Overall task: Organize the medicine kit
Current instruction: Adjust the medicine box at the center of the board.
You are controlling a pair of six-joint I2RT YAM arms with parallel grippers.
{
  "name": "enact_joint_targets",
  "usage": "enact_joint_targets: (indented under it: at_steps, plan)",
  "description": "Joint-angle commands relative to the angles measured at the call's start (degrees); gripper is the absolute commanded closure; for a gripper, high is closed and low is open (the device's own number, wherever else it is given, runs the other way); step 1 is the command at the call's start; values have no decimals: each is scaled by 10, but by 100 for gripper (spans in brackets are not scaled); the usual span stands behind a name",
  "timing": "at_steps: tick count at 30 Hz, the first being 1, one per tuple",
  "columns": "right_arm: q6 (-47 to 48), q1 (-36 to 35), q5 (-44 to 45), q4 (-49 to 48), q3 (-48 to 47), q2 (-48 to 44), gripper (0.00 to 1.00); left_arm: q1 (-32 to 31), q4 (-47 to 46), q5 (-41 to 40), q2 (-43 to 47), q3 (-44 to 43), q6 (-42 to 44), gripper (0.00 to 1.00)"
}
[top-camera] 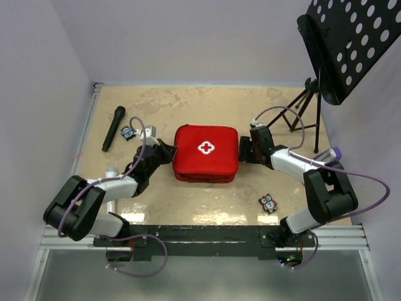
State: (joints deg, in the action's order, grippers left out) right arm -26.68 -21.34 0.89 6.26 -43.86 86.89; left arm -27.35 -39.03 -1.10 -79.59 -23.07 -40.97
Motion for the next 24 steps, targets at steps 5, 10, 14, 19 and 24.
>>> enact_joint_targets:
  at_steps: [5, 10, 14, 19, 24]
  plan:
    - [-38, -24, 34, -23, -54, -60, 34, -89, 150, 94, 167, 102, -72, 93]
    - [-42, -26, 64, 31, -54, -137, 33, -83, 346, -35, 273, -8, -42, 54]
    - [-39, -34, 77, 69, -51, -204, 33, -61, 419, -104, 270, -87, -23, 41]
    - [-27, -69, 61, 110, -47, -276, 46, 38, 403, -52, 182, -169, 1, 43]
    - [-22, -123, -3, 139, -35, -336, 100, 65, 400, -35, 42, -287, 48, 46]
